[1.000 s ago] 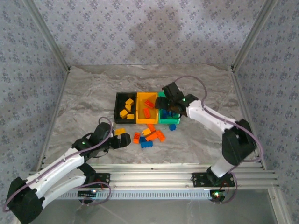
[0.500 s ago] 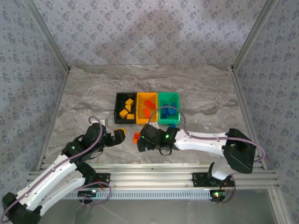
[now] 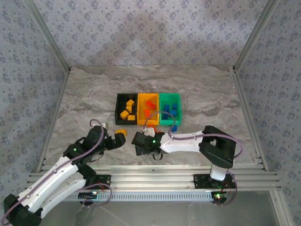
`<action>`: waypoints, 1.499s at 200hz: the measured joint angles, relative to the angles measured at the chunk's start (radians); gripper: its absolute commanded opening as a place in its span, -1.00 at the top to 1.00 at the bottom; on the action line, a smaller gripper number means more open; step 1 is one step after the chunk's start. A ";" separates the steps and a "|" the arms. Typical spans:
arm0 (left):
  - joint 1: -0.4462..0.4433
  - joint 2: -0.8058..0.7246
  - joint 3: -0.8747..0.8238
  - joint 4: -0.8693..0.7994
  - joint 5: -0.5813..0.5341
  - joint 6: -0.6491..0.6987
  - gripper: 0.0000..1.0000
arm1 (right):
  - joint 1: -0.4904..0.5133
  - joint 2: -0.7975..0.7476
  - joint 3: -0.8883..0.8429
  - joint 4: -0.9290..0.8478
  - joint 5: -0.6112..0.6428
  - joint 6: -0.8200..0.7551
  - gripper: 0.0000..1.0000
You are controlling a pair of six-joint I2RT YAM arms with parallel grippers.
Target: Sort the legos into containers by color
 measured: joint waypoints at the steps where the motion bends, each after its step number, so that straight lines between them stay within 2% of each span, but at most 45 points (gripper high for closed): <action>1: 0.000 -0.001 0.000 0.000 0.000 -0.001 -0.99 | 0.000 0.001 0.000 0.000 0.001 0.000 -0.77; 33: 0.002 -0.024 -0.017 -0.001 0.004 -0.011 -0.99 | -0.006 0.018 0.002 -0.003 0.011 -0.006 -0.48; 81: 0.007 -0.027 -0.024 -0.001 0.009 -0.013 -0.99 | -0.008 0.018 0.002 0.016 0.018 -0.031 -0.19; 117: 0.007 -0.025 -0.030 0.000 0.012 -0.013 -0.99 | -0.001 -0.024 -0.018 0.046 0.019 -0.043 -0.16; 163: 0.011 -0.012 -0.030 0.005 0.021 -0.013 -0.99 | -0.008 -0.251 -0.031 -0.001 0.032 -0.084 -0.15; 183: 0.013 -0.008 -0.030 0.014 0.023 -0.013 -0.99 | -0.092 -0.331 -0.027 -0.024 0.021 -0.119 -0.14; 209: 0.013 0.001 -0.032 0.025 0.027 -0.018 -0.99 | -0.282 -0.345 0.003 -0.039 -0.019 -0.164 -0.15; 232: 0.013 0.007 -0.032 0.027 0.030 -0.024 -0.99 | -0.427 -0.288 0.063 -0.056 -0.052 -0.201 -0.17; 257: 0.013 0.009 -0.032 0.026 0.034 -0.024 -0.99 | -0.528 -0.169 0.169 -0.064 -0.086 -0.241 -0.23; 286: 0.013 0.020 -0.032 0.026 0.039 -0.024 -0.99 | -0.601 -0.053 0.267 -0.071 -0.116 -0.267 -0.36; 300: 0.013 0.022 -0.032 0.026 0.042 -0.024 -0.99 | -0.623 -0.022 0.290 -0.076 -0.129 -0.266 -0.65</action>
